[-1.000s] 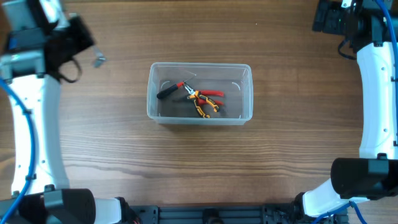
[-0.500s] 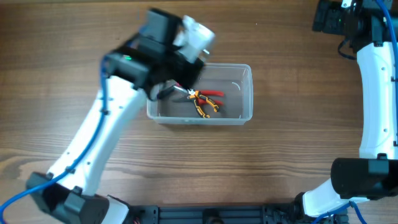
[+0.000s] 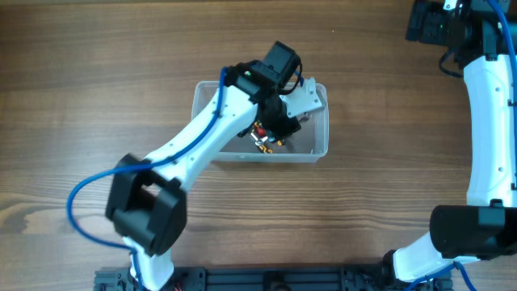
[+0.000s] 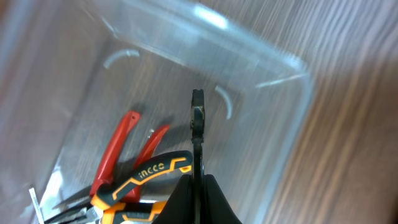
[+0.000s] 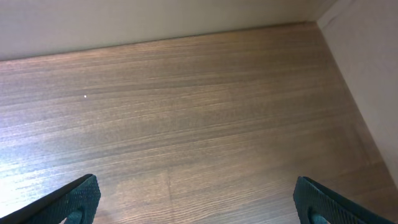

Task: Pack container
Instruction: 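Carry the socket wrench over the container with the left gripper, then lower the wrench into the container and open the left gripper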

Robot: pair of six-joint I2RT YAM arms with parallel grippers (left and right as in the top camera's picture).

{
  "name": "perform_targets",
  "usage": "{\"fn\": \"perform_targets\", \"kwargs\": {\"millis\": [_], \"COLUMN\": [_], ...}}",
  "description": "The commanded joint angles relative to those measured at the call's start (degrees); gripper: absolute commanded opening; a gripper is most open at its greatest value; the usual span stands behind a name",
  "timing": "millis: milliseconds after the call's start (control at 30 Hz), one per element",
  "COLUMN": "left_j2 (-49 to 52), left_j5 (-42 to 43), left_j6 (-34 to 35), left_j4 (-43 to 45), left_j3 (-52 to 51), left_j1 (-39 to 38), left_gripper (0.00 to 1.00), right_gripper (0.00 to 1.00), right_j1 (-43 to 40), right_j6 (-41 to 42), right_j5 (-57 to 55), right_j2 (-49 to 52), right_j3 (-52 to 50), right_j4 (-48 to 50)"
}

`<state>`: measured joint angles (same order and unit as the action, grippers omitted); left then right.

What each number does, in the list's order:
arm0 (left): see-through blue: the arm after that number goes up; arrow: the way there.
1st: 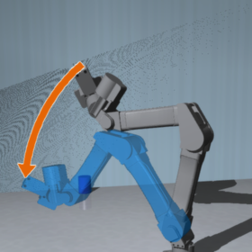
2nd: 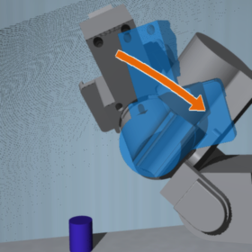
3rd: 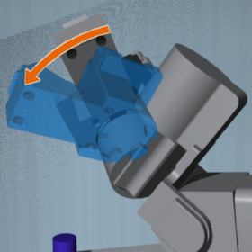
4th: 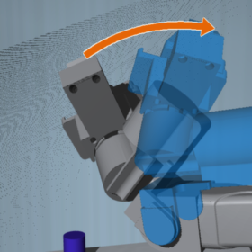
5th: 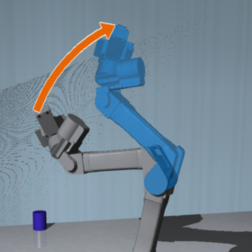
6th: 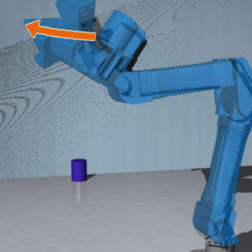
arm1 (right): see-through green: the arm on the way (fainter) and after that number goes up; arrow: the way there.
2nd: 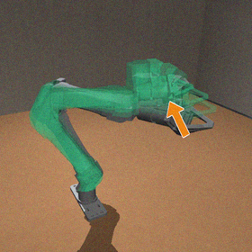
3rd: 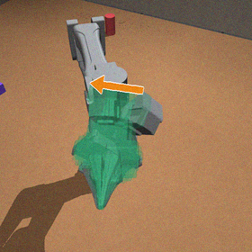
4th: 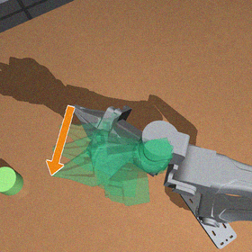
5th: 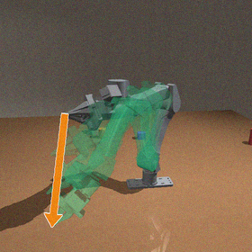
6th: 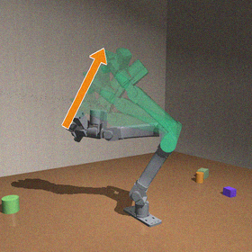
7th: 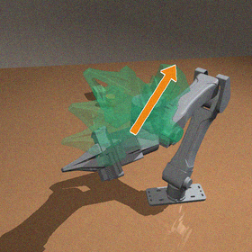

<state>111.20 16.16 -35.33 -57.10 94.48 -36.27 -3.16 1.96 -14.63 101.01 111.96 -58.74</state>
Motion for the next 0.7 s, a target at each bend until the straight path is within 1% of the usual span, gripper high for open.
{"fn": "perform_targets", "kwargs": {"millis": [0, 33, 200, 267, 333, 367, 400, 433, 500, 667], "left_j2": [4.09, 5.16, 7.10, 7.10, 7.10, 7.10, 7.10, 7.10, 7.10, 6.27], "left_j5": [-4.07, -5.07, -6.03, -6.01, -6.01, -6.01, -6.01, -6.01, -6.03, -7.67], "left_j6": [-6.78, -7.85, -7.98, -7.96, -7.91, -7.91, -7.69, -7.69, -7.41, -4.70], "left_j4": [-0.44, -0.44, -0.42, -0.42, -0.55, -0.72, -0.92, -1.07, -1.27, -1.42], "left_j3": [0.46, 0.46, 0.46, 0.46, 0.46, 0.46, 0.46, 0.46, 0.46, 0.50], "left_j1": [0.22, 0.22, 0.22, 0.22, 0.22, 0.22, 0.22, 0.22, 0.22, 0.28], "left_gripper": [0.04, 0.04, 0.04, 0.07, 0.28, 0.34, 0.36, 0.41, 0.46, 0.46], "right_gripper": [1.00, 1.00, 1.00, 1.00, 1.00, 1.00, 1.00, 1.00, 1.00, 1.00], "right_j1": [0.09, 0.09, 0.09, 0.09, 0.09, 0.09, 0.09, 0.09, 0.09, 0.09], "right_j6": [1.07, 1.05, 1.07, 1.07, 1.07, 1.05, 1.05, 1.05, 1.09, 1.07], "right_j5": [-0.39, -0.39, -0.39, -0.39, -0.39, -0.39, -0.39, -0.39, -0.39, -0.42], "right_j2": [-0.72, -0.72, -0.72, -0.72, -0.72, -0.72, -0.72, -0.72, -0.72, -0.72], "right_j3": [0.81, 0.81, 0.81, 0.81, 0.81, 0.81, 0.81, 0.81, 0.81, 0.81], "right_j4": [0.17, 0.17, 0.17, 0.17, 0.17, 0.17, 0.17, 0.17, 0.17, 0.20]}}
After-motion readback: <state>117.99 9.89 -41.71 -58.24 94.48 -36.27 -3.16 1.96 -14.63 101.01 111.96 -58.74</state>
